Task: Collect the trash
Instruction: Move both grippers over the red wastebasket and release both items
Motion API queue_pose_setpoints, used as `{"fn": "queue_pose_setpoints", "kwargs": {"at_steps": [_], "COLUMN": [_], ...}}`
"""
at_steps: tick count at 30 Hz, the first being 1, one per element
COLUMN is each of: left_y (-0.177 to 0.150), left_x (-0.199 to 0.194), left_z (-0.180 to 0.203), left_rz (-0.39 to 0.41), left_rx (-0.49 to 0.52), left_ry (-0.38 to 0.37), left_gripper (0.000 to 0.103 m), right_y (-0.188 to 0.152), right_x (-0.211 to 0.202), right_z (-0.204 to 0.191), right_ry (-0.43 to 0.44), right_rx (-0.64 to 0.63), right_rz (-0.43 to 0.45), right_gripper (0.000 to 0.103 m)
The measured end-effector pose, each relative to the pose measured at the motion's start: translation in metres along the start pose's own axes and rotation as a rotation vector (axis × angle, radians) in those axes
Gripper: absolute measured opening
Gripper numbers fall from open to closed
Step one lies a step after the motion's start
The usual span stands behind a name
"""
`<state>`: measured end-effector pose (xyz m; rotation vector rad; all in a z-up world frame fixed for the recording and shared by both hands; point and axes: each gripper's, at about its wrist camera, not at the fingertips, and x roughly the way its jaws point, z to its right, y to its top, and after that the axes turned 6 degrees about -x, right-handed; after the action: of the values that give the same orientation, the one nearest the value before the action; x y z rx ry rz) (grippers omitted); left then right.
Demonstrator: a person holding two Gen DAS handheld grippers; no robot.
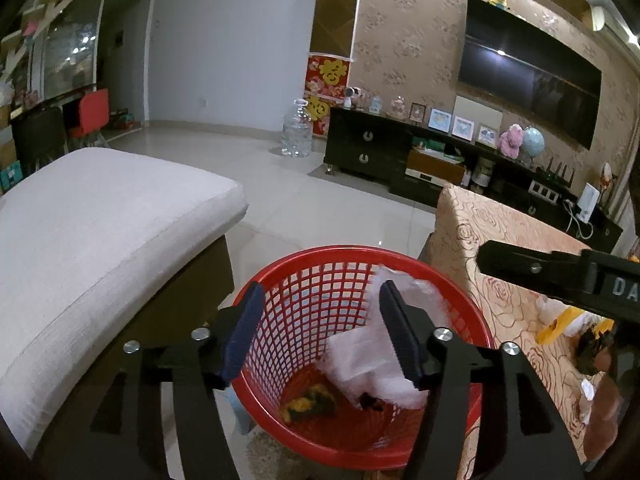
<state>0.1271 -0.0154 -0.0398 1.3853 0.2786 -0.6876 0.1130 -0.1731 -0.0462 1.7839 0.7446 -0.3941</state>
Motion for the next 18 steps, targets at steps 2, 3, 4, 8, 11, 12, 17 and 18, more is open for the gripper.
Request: {"fn": "queue_pose_setpoints", "kwargs": {"at_steps": [2, 3, 4, 8, 11, 12, 17, 18], "left_y": [0.0, 0.0, 0.0, 0.001, 0.001, 0.001, -0.002, -0.002], "left_x": [-0.002, -0.003, -0.005, -0.008, -0.01, -0.01, -0.01, -0.01], "left_z": [-0.004, -0.004, -0.005, -0.007, -0.004, -0.003, 0.008, 0.01], "left_rz": [0.008, 0.013, 0.02, 0.038, 0.047, 0.049, 0.059, 0.062], "left_rx": [-0.007, -0.008, -0.01, -0.011, -0.008, -0.006, 0.03, 0.038], "left_ry": [0.001, 0.003, 0.004, 0.004, 0.005, 0.003, -0.003, -0.003], "left_gripper": [0.062, 0.063, 0.065, 0.067, 0.068, 0.069, 0.07, 0.07], "right_y": [-0.001, -0.003, -0.004, -0.01, -0.016, -0.018, -0.027, -0.031], "right_x": [-0.004, -0.008, -0.011, -0.023, -0.032, -0.034, -0.046, -0.049], "right_z": [0.0, -0.001, 0.0, 0.002, 0.007, 0.009, 0.02, 0.024], "right_ry": [-0.002, -0.011, -0.018, -0.063, -0.101, -0.11, -0.163, -0.176], "right_rx": [-0.004, -0.012, -0.018, -0.049, -0.061, -0.062, -0.066, -0.065], "right_rz": [0.011, 0.021, 0.026, 0.049, 0.062, 0.065, 0.075, 0.077], "right_gripper": [0.046, 0.046, 0.046, 0.046, 0.046, 0.046, 0.048, 0.048]}}
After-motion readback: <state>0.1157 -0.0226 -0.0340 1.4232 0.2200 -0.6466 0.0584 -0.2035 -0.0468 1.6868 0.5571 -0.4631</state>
